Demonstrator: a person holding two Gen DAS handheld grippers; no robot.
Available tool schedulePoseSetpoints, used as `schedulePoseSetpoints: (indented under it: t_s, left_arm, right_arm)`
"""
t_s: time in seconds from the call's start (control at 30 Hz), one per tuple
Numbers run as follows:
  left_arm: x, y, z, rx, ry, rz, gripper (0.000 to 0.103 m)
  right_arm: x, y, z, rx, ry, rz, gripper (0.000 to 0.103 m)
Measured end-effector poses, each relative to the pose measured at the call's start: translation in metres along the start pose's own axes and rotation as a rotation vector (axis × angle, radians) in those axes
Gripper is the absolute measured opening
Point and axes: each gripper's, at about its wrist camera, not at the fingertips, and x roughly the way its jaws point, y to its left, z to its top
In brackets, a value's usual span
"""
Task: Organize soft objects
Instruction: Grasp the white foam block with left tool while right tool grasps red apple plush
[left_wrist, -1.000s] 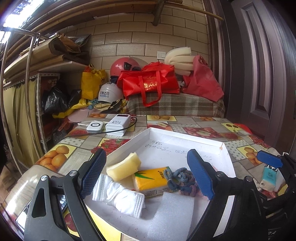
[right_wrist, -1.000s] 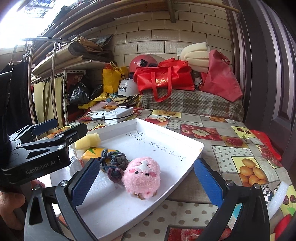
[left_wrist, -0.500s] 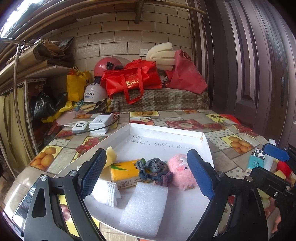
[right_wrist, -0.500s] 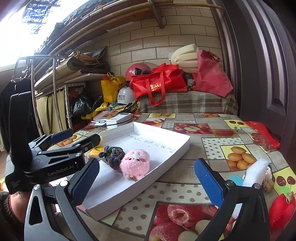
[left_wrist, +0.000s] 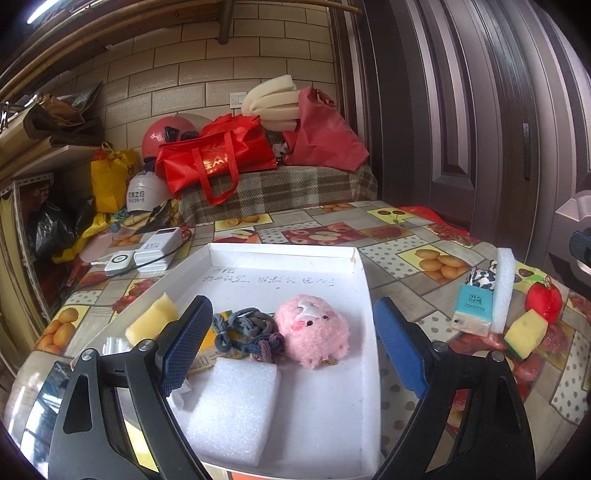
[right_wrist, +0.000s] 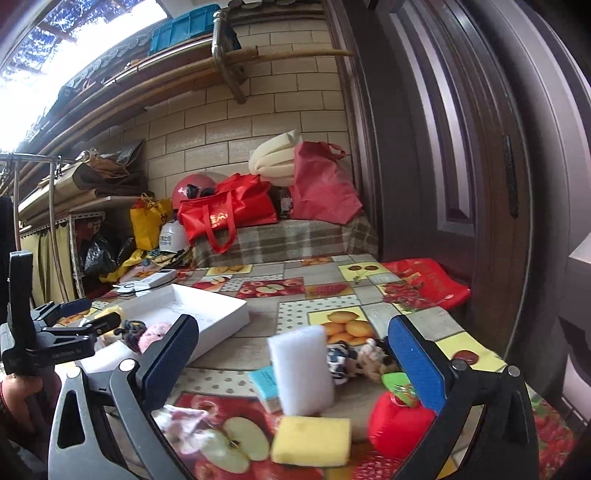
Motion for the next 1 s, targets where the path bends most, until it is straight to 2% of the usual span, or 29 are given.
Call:
schedulePoseSetpoints:
  t_s: [0.2,0.3,0.4,0.43,0.53,0.6,0.7,0.8,0.93,0.97,1.0]
  left_arm:
    - [0.008,-0.059,0.002,0.128,0.056,-0.150,0.089]
    - [0.018,-0.088,0.000,0.216,0.120,-0.201,0.089]
    - [0.028,-0.107,-0.001,0.278,0.167,-0.194,0.089]
    - [0.029,-0.108,-0.002,0.276,0.173,-0.199,0.089]
    - [0.034,-0.105,0.001,0.235,0.186,-0.215,0.089]
    - [0.036,-0.101,0.004,0.183,0.176,-0.250,0.089]
    - [0.039,-0.107,0.012,0.114,0.143,-0.335,0.089]
    - [0.048,-0.135,0.018,0.155,0.139,-0.373,0.089]
    - [0.059,-0.171,0.024,0.227,0.124,-0.392,0.089]
    - [0.063,-0.178,0.026,0.239,0.126,-0.390,0.089]
    - [0.068,-0.183,0.028,0.245,0.130,-0.386,0.089]
  right_arm:
    - [-0.011,-0.078,-0.009,0.098,0.170,-0.088,0.103]
    - [-0.003,-0.086,-0.022,0.088,0.296,-0.048,0.103]
    - [0.004,-0.076,-0.029,0.110,0.378,0.056,0.103]
    - [0.006,-0.067,-0.028,0.086,0.385,0.060,0.103]
    - [0.011,-0.051,-0.024,-0.029,0.385,-0.065,0.103]
    - [0.018,-0.058,-0.024,-0.011,0.403,-0.080,0.103]
    - [0.035,-0.077,-0.026,0.081,0.442,-0.079,0.103]
    - [0.051,-0.087,-0.030,0.151,0.503,-0.030,0.103]
    - [0.063,-0.087,-0.036,0.170,0.576,0.005,0.102]
    - [0.065,-0.087,-0.037,0.179,0.593,0.010,0.098]
    - [0.066,-0.090,-0.039,0.195,0.607,0.017,0.086]
